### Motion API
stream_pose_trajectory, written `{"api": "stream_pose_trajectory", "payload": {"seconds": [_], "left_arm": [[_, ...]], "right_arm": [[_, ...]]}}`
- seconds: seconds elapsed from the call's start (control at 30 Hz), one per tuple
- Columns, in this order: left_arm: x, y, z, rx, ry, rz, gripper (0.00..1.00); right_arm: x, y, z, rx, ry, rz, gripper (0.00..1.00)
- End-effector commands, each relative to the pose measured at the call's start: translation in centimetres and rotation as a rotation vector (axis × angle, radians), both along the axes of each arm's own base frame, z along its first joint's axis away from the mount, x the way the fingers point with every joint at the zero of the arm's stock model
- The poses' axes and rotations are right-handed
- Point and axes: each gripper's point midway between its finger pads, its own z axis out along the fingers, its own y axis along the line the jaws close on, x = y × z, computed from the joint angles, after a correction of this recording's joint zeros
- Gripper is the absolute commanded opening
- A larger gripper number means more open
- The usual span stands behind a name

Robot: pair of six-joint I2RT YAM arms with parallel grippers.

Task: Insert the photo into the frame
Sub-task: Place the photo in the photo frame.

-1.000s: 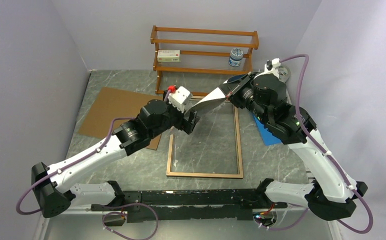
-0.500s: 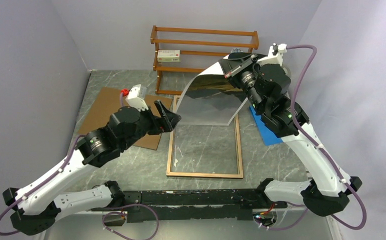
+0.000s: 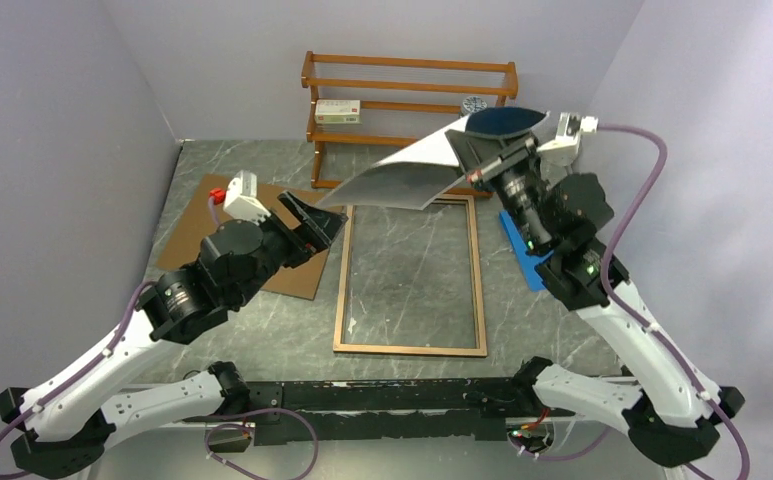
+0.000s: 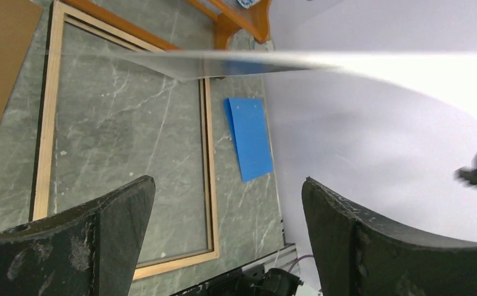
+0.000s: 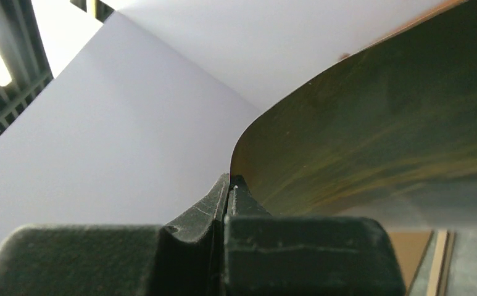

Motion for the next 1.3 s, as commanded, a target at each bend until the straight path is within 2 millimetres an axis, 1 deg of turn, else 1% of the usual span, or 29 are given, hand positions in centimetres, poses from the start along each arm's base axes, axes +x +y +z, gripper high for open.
{"api": "stream_pose_trajectory", "payload": {"seconds": [0.0, 0.07, 0.1, 0.13, 0.2, 0.3, 0.47, 0.53, 0.6, 0.63, 0.67, 0.77, 0.87, 1.0, 1.07, 1.13, 1.27], "left_arm": [[0.5, 1.6, 0.6, -0.093, -0.007, 0.099, 0.94], [0.4, 1.6, -0.7, -0.080, 0.030, 0.109, 0.94], [0.4, 1.6, -1.5, -0.067, 0.051, 0.114, 0.94], [0.4, 1.5, -2.5, -0.056, 0.078, 0.115, 0.94], [0.2, 1.2, -4.9, -0.040, 0.140, 0.117, 0.94], [-0.4, 0.3, -9.0, -0.031, 0.234, 0.090, 0.94], [-2.0, -0.7, -16.5, -0.032, 0.415, 0.067, 0.94], [-2.6, -1.0, -18.0, -0.059, 0.459, 0.061, 0.94], [-3.0, -1.7, -18.7, -0.107, 0.493, 0.043, 0.94], [-2.9, -2.3, -18.7, -0.145, 0.498, 0.027, 0.94], [-3.1, -2.8, -19.1, -0.170, 0.521, 0.019, 0.94], [-3.1, -4.5, -19.7, -0.266, 0.583, 0.000, 0.94], [-2.6, -6.0, -19.4, -0.361, 0.616, -0.003, 0.94], [-2.2, -7.9, -19.0, -0.463, 0.688, 0.031, 0.94], [-2.2, -8.9, -18.9, -0.482, 0.732, 0.035, 0.94], [-2.2, -9.9, -18.2, -0.508, 0.753, 0.022, 0.94], [-2.7, -11.9, -17.7, -0.577, 0.799, -0.002, 0.94]], "right_arm": [[-1.7, -0.4, -4.8, 0.041, 0.066, 0.055, 0.00], [-2.5, -0.9, -9.1, 0.053, 0.160, 0.064, 0.00], [-2.7, -1.1, -11.6, 0.051, 0.216, 0.063, 0.00], [-2.9, -1.3, -14.7, 0.042, 0.281, 0.059, 0.00], [-3.9, -2.1, -18.3, 0.047, 0.369, 0.053, 0.00], [-5.5, -3.5, -21.6, 0.083, 0.462, 0.038, 0.00], [-7.4, -6.4, -25.8, 0.119, 0.629, -0.055, 0.00], [-7.8, -7.1, -27.2, 0.132, 0.669, -0.081, 0.00], [-8.1, -7.4, -28.3, 0.146, 0.705, -0.098, 0.00], [-8.2, -7.5, -28.7, 0.155, 0.726, -0.103, 0.00], [-8.2, -7.6, -29.0, 0.166, 0.744, -0.115, 0.00], [-8.2, -8.0, -28.8, 0.197, 0.755, -0.136, 0.00], [-8.1, -7.8, -28.2, 0.220, 0.747, -0.124, 0.00], [-8.1, -7.4, -28.1, 0.230, 0.747, -0.106, 0.00], [-8.0, -7.4, -27.9, 0.235, 0.745, -0.103, 0.00], [-8.0, -7.2, -27.8, 0.238, 0.745, -0.096, 0.00], [-7.9, -6.8, -27.6, 0.248, 0.748, -0.083, 0.00]]}}
